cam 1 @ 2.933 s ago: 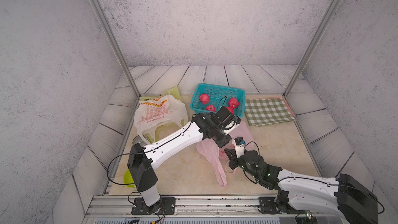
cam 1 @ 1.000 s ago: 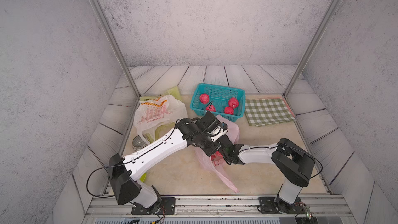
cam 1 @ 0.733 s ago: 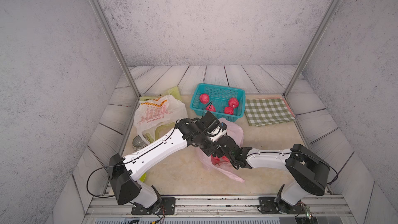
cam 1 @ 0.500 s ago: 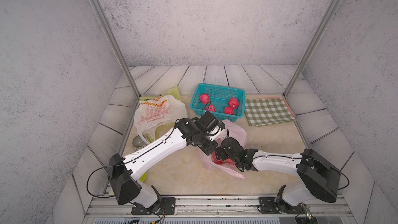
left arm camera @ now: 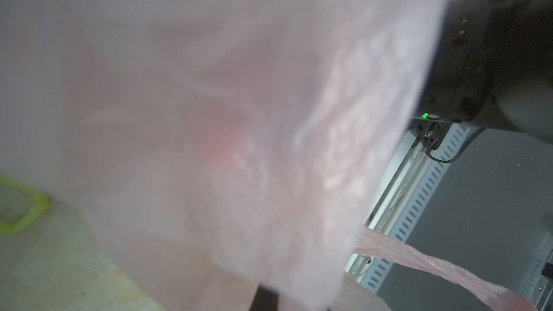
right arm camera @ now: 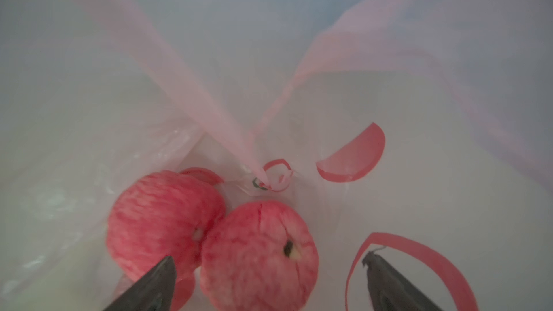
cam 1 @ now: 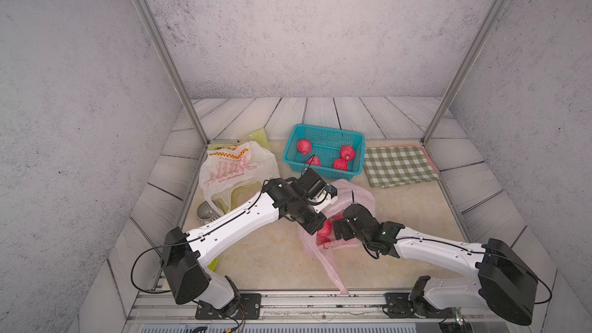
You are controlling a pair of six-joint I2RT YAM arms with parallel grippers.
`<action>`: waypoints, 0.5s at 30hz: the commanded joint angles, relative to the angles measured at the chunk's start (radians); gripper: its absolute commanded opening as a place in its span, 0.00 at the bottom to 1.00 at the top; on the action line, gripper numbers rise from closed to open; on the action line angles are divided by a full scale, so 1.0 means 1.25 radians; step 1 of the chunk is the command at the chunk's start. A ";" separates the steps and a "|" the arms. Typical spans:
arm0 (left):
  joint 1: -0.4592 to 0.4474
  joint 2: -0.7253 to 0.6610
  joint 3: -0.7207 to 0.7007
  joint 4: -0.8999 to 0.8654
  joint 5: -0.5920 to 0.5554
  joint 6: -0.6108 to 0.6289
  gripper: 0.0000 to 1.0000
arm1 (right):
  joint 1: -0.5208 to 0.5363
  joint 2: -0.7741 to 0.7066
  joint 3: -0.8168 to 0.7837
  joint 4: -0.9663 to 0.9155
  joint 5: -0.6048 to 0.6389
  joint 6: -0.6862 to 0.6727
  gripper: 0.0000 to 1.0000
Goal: Untie the knot of a plastic bag & take out the apple
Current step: Pick up the apple from the plastic bag.
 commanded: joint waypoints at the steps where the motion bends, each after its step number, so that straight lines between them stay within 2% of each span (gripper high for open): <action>1: 0.002 -0.010 -0.020 0.032 0.051 -0.022 0.13 | -0.034 0.021 -0.033 0.019 -0.022 0.032 0.99; 10: -0.022 -0.007 -0.091 0.081 0.051 -0.050 0.12 | -0.060 0.126 0.000 0.102 -0.084 0.025 0.99; 15: -0.032 0.008 -0.121 0.100 0.038 -0.057 0.12 | -0.061 0.146 0.029 0.118 -0.026 0.012 0.99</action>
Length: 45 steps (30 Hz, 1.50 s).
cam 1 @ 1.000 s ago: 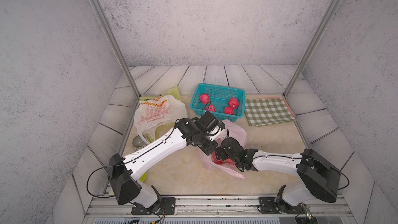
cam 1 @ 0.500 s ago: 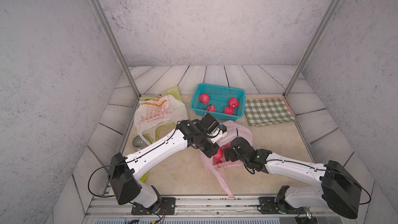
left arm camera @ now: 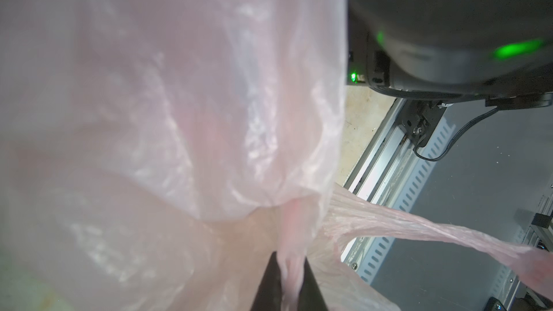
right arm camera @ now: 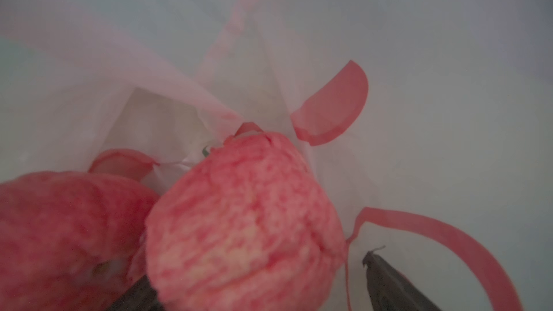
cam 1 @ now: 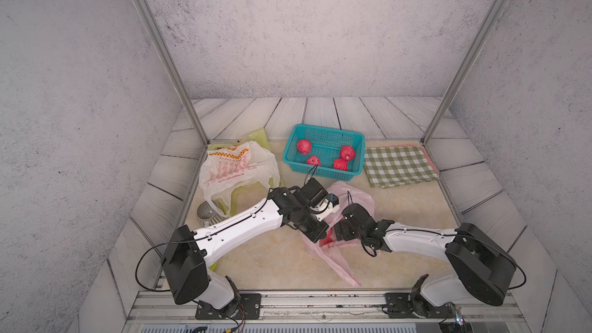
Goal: Untie the knot of a plastic bag & take out the apple
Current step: Pick up the apple from the plastic bag.
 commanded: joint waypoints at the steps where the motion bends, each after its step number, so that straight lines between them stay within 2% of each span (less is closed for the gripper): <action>1: -0.007 0.012 -0.016 0.009 -0.003 -0.010 0.12 | -0.004 0.018 0.043 0.023 0.050 -0.006 0.99; 5: -0.009 0.017 -0.015 0.015 -0.002 -0.012 0.12 | -0.008 0.064 0.069 0.043 0.071 -0.014 0.99; 11: -0.010 0.010 0.004 -0.009 -0.022 -0.002 0.12 | -0.021 0.151 0.094 0.012 0.032 0.029 0.98; 14: -0.009 0.008 0.006 -0.016 -0.036 0.004 0.11 | -0.021 0.151 0.064 0.051 0.010 0.036 0.89; 21: -0.007 0.016 0.012 -0.031 -0.081 0.004 0.11 | -0.020 0.073 0.048 0.042 0.004 -0.014 0.53; 25: -0.004 0.019 0.014 -0.041 -0.113 0.001 0.11 | -0.020 0.007 0.048 0.005 -0.021 -0.048 0.44; 28: 0.004 0.028 0.030 -0.059 -0.165 -0.004 0.11 | -0.020 -0.054 0.037 -0.026 -0.111 -0.084 0.44; 35: 0.050 0.066 0.095 -0.096 -0.204 0.017 0.11 | -0.020 -0.221 -0.017 -0.107 -0.461 -0.155 0.45; 41: 0.067 0.093 0.134 -0.109 -0.215 0.033 0.11 | -0.018 -0.332 -0.068 -0.169 -0.685 -0.132 0.45; 45: 0.071 0.108 0.158 -0.108 -0.224 0.031 0.11 | -0.012 -0.362 -0.081 -0.187 -0.782 -0.071 0.47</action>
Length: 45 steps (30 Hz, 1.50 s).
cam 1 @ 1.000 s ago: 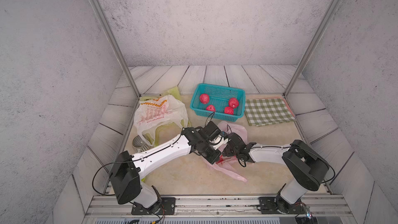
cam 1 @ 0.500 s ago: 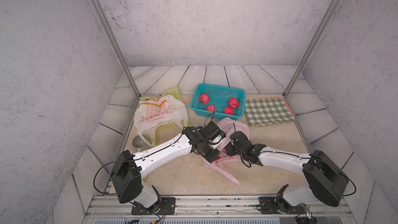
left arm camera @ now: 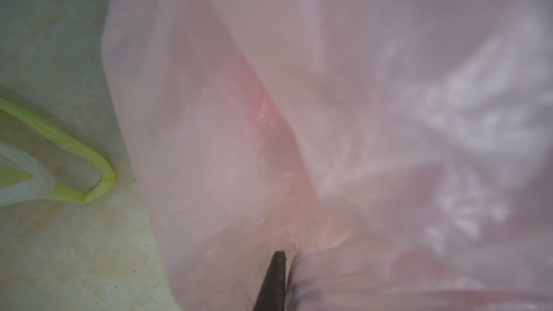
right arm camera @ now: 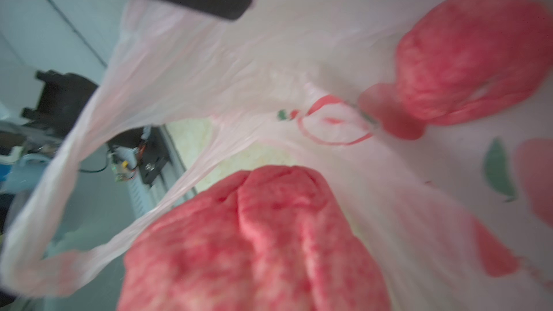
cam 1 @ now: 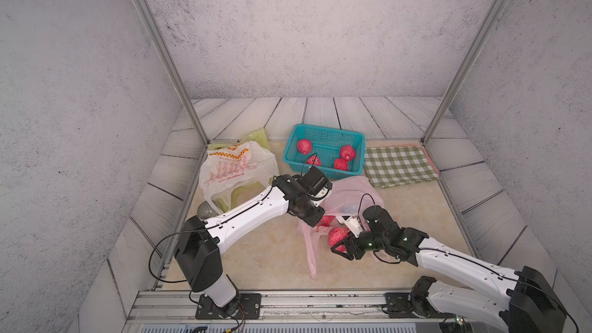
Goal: Untie the knot of a plastic bag & take out the apple
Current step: Pick up the apple from the plastic bag, then place the apple in the basket.
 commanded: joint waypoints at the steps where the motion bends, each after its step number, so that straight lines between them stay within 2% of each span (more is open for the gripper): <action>1: 0.008 0.015 0.035 -0.026 -0.025 0.010 0.11 | 0.006 -0.017 -0.008 -0.030 -0.164 0.052 0.47; 6: 0.010 0.025 0.065 -0.039 -0.031 0.016 0.11 | 0.027 -0.054 -0.028 0.006 -0.242 0.114 0.48; 12: 0.012 0.020 0.052 -0.043 -0.050 0.018 0.11 | 0.031 -0.097 0.024 0.007 -0.344 0.165 0.49; 16: 0.012 0.013 0.020 -0.040 -0.055 0.016 0.11 | 0.030 -0.141 0.104 -0.054 -0.321 0.162 0.49; 17: 0.012 0.007 0.004 -0.035 -0.054 0.014 0.11 | 0.030 -0.149 0.132 -0.080 -0.303 0.155 0.49; 19: 0.012 -0.012 -0.030 -0.023 -0.050 0.006 0.11 | 0.029 -0.157 0.203 -0.167 -0.200 0.124 0.49; 23: 0.012 -0.069 -0.108 0.008 -0.040 -0.014 0.11 | 0.029 -0.132 0.357 -0.346 0.131 0.052 0.47; 25: 0.012 -0.096 -0.136 0.011 -0.041 -0.027 0.11 | 0.028 -0.105 0.412 -0.383 0.255 0.025 0.47; 29: 0.011 -0.159 -0.177 0.006 -0.062 -0.053 0.11 | 0.005 -0.009 0.524 -0.408 0.437 -0.018 0.47; 31: 0.011 -0.190 -0.191 -0.002 -0.078 -0.062 0.11 | -0.023 0.052 0.565 -0.395 0.476 -0.036 0.47; 33: 0.011 -0.217 -0.196 -0.020 -0.089 -0.071 0.11 | -0.070 0.133 0.604 -0.370 0.475 -0.046 0.47; 39: 0.007 -0.292 -0.198 -0.070 -0.140 -0.093 0.11 | -0.229 0.399 0.724 -0.259 0.383 -0.027 0.47; 45: -0.007 -0.341 -0.243 0.008 -0.050 -0.104 0.12 | -0.309 0.716 0.984 -0.258 0.383 -0.042 0.47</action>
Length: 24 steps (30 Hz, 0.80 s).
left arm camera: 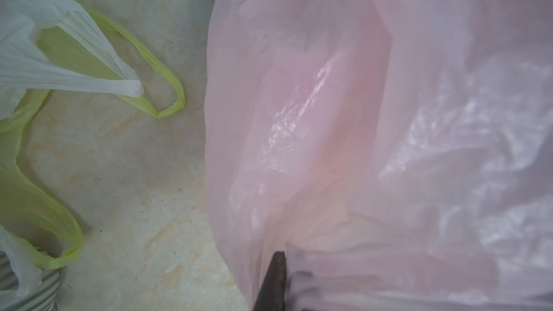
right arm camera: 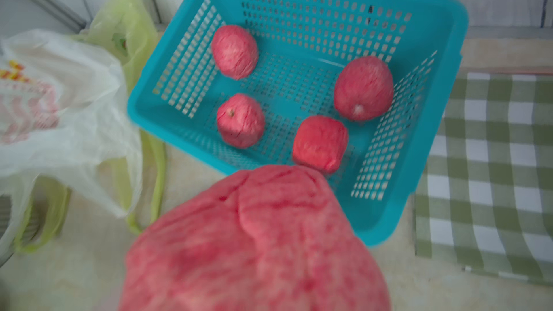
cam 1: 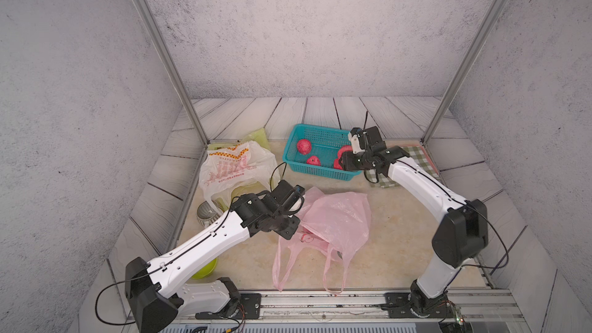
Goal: Untie the knot of a plastic bag & take out the apple
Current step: Place the apple in the basket.
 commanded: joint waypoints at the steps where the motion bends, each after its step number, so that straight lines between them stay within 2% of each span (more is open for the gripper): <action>1: -0.012 -0.010 -0.036 0.050 0.060 -0.011 0.12 | -0.029 0.131 0.126 0.025 0.002 -0.022 0.47; 4: -0.014 -0.001 -0.053 0.093 0.091 0.001 0.11 | -0.048 0.294 0.302 -0.025 0.008 -0.038 0.47; 8: -0.014 0.021 -0.055 0.106 0.079 0.036 0.11 | -0.062 0.487 0.549 -0.120 -0.023 -0.052 0.48; 10: -0.015 0.027 -0.063 0.120 0.071 0.038 0.11 | -0.062 0.534 0.603 -0.124 -0.027 -0.050 0.49; 14: -0.013 0.038 -0.077 0.147 0.067 0.048 0.12 | -0.062 0.574 0.620 -0.090 -0.023 -0.045 0.52; 15: -0.014 0.043 -0.075 0.146 0.067 0.048 0.13 | -0.061 0.577 0.620 -0.087 -0.019 -0.046 0.56; 18: -0.013 0.053 -0.069 0.139 0.070 0.047 0.14 | -0.062 0.574 0.609 -0.078 -0.039 -0.059 0.75; 20: -0.014 0.057 -0.068 0.139 0.071 0.045 0.14 | -0.061 0.545 0.586 -0.075 -0.050 -0.062 0.85; 24: -0.014 0.061 -0.062 0.144 0.086 0.044 0.14 | -0.053 0.399 0.448 -0.027 -0.052 -0.066 0.90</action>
